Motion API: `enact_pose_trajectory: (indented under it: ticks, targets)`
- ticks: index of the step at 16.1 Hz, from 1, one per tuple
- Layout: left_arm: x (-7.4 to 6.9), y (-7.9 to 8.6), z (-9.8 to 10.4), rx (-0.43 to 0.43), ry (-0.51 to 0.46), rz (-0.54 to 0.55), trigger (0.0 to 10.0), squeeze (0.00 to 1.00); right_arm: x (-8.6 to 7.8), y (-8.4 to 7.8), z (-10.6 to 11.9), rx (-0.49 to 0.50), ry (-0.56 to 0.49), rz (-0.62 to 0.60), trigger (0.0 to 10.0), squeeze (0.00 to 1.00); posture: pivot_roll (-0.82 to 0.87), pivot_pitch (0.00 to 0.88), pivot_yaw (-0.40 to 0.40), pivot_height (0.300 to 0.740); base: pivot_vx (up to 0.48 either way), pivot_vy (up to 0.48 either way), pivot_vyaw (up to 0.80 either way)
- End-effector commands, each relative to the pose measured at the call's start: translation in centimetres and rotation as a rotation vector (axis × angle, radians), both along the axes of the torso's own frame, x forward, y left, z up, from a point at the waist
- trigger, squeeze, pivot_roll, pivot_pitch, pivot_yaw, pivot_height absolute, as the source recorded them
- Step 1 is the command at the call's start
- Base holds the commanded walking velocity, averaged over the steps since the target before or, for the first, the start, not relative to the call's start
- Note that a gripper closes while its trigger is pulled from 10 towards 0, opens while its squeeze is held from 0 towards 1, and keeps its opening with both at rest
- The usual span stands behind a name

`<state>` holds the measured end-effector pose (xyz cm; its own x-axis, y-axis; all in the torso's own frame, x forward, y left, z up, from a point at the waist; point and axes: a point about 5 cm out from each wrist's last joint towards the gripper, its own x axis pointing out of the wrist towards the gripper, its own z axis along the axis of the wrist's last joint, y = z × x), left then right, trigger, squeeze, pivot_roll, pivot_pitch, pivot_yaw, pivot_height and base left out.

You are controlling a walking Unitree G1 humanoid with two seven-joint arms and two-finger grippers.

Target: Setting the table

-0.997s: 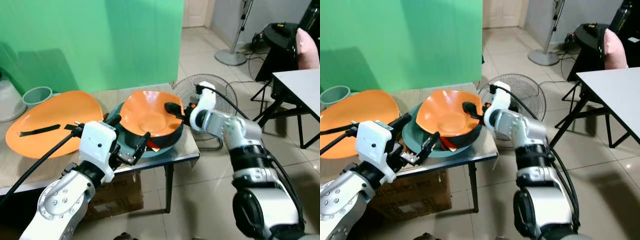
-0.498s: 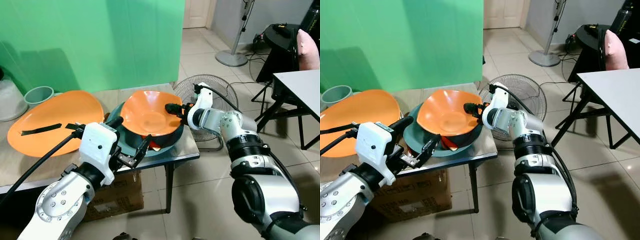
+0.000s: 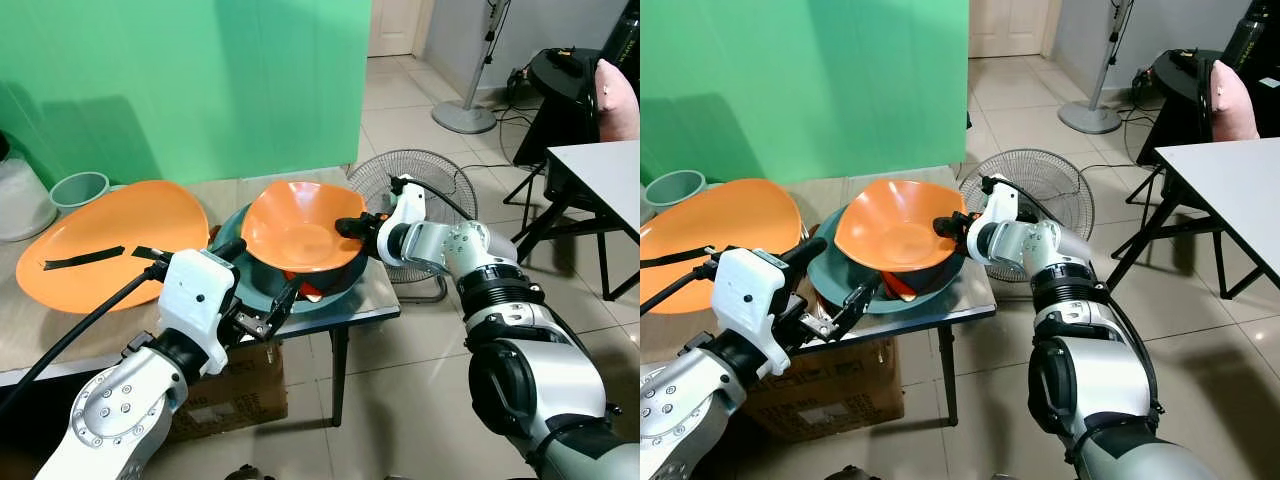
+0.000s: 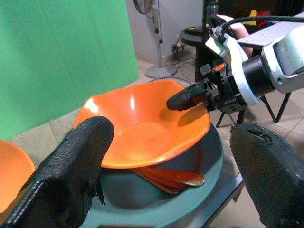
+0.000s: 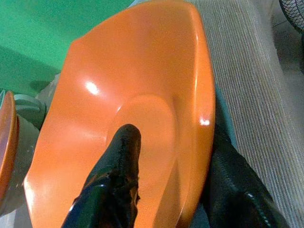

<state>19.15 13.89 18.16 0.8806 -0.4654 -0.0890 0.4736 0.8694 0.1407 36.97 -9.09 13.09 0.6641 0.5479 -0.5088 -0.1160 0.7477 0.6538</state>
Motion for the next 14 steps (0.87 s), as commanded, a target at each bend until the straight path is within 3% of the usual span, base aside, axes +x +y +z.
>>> enact_pose_trajectory:
  ticks: [1,9,14]
  targets:
    - [-0.22,-0.14,0.23,0.010,-0.007,-0.010,10.0,0.00,0.11,0.21,0.34,0.013,0.017,0.013,0.0,0.00,0.02,0.000,0.009,0.740,0.000,0.000,0.00]
    - [-0.23,-0.09,0.12,0.025,-0.009,-0.013,10.0,0.00,-0.01,-0.14,-0.13,0.065,0.066,-0.015,0.0,0.00,0.02,0.000,0.009,0.740,0.000,0.000,0.00]
    - [-0.05,0.09,0.20,0.034,-0.016,-0.006,10.0,0.00,0.34,-0.20,0.61,0.165,0.086,-0.066,0.0,0.00,0.02,0.000,0.016,0.740,0.000,0.000,0.00]
